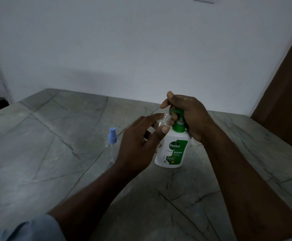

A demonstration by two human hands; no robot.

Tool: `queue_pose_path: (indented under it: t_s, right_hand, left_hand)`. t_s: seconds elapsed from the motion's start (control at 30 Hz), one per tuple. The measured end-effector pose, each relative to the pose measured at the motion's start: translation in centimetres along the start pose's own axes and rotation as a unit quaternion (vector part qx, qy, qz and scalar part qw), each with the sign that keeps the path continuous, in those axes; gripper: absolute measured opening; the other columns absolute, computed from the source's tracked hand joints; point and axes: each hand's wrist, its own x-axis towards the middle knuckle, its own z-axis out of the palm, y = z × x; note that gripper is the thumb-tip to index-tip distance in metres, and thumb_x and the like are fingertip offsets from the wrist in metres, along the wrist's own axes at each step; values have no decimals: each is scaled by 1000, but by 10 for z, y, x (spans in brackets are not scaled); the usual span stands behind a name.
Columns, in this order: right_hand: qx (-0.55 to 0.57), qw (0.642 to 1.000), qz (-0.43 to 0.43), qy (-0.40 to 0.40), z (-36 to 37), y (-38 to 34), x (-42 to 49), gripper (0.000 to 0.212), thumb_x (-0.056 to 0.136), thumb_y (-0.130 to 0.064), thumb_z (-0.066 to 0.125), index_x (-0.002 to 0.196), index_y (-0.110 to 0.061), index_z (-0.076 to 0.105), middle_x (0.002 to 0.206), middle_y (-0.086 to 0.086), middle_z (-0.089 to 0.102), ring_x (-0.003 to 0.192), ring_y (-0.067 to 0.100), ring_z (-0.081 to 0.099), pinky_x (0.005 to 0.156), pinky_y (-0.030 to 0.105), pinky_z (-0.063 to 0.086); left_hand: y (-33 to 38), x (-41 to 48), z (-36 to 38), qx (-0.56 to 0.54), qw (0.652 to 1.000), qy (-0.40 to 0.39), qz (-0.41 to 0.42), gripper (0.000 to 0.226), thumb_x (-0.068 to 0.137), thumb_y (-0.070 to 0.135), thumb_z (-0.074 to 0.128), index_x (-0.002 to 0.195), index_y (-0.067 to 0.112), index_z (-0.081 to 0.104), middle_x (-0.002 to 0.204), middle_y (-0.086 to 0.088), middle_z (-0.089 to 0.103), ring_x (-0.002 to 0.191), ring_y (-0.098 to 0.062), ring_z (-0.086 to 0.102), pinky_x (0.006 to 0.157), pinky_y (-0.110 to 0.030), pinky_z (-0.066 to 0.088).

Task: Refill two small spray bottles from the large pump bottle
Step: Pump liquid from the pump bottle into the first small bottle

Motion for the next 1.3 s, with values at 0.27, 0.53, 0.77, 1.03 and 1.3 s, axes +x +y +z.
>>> queue_pose_path:
  t_s: [0.27, 0.53, 0.77, 1.03, 1.3]
  right_hand:
    - [104, 987, 52, -107, -7, -7, 10, 83, 94, -72, 40, 119, 2, 67, 75, 13, 65, 61, 27, 56, 64, 35, 48]
    - [76, 985, 97, -117, 1, -13, 16, 63, 90, -58, 59, 115, 0, 70, 76, 10, 65, 63, 19, 61, 60, 31, 52]
    - [25, 993, 69, -89, -1, -10, 17, 35, 101, -32, 58, 111, -1, 71, 74, 6, 66, 65, 16, 63, 60, 27, 53]
    - [25, 994, 68, -76, -1, -7, 18, 31, 101, -24, 57, 110, 2, 71, 75, 9, 66, 67, 20, 62, 68, 32, 54]
    - [-39, 996, 60, -58, -4, -6, 20, 29, 101, -26, 58, 110, -4, 75, 78, 8, 66, 73, 23, 60, 77, 41, 50]
  left_hand:
    - [0, 1, 0, -13, 999, -13, -41, 36, 97, 51, 56, 129, 34, 58, 114, 6, 68, 86, -18, 71, 66, -48, 62]
    - [2, 1, 4, -30, 998, -24, -43, 35, 91, 59, 54, 118, 37, 53, 102, 16, 66, 69, -8, 73, 55, -38, 62]
    - [0, 3, 7, -58, 998, -17, -32, 35, 93, 59, 56, 118, 35, 55, 103, 17, 67, 67, -8, 74, 51, -33, 61]
    - [2, 5, 6, -111, 991, -8, -75, 34, 98, 50, 58, 122, 27, 61, 102, 10, 71, 67, -12, 75, 49, -24, 57]
    - [5, 5, 8, -139, 984, -22, -106, 34, 97, 49, 55, 119, 24, 62, 104, 4, 74, 68, -16, 76, 50, -24, 57]
